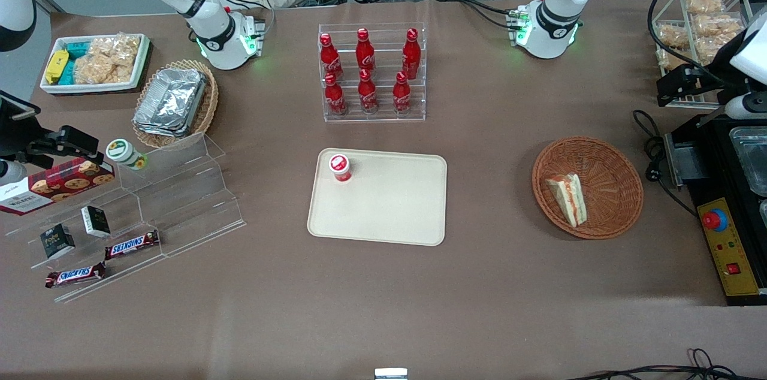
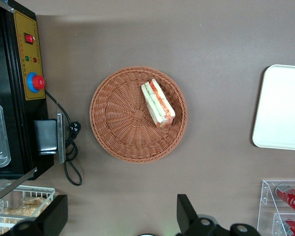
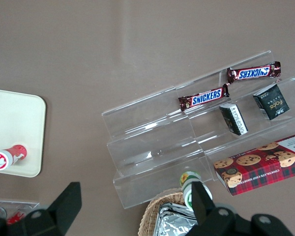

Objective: Place sandwich from basket to tray
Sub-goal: 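Move the left gripper down over the sandwich in the wicker basket, then close the left gripper on the wrapped sandwich and lift it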

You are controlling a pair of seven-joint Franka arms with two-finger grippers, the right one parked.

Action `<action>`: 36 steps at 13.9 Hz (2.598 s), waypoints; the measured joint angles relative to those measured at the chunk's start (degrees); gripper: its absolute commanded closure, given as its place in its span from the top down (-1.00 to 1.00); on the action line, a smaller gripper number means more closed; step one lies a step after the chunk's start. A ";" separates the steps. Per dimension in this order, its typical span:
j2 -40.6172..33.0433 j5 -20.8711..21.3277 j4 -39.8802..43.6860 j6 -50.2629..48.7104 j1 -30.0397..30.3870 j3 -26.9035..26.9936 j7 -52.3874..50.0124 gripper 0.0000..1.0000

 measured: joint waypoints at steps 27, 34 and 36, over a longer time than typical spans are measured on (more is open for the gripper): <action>20.87 1.30 -31.43 48.09 -4.24 -0.17 -28.57 0.87; 21.46 1.58 -31.86 50.02 -4.24 -0.18 -28.54 -0.56; 20.60 1.60 -30.22 48.46 -4.32 -0.23 -28.54 -0.56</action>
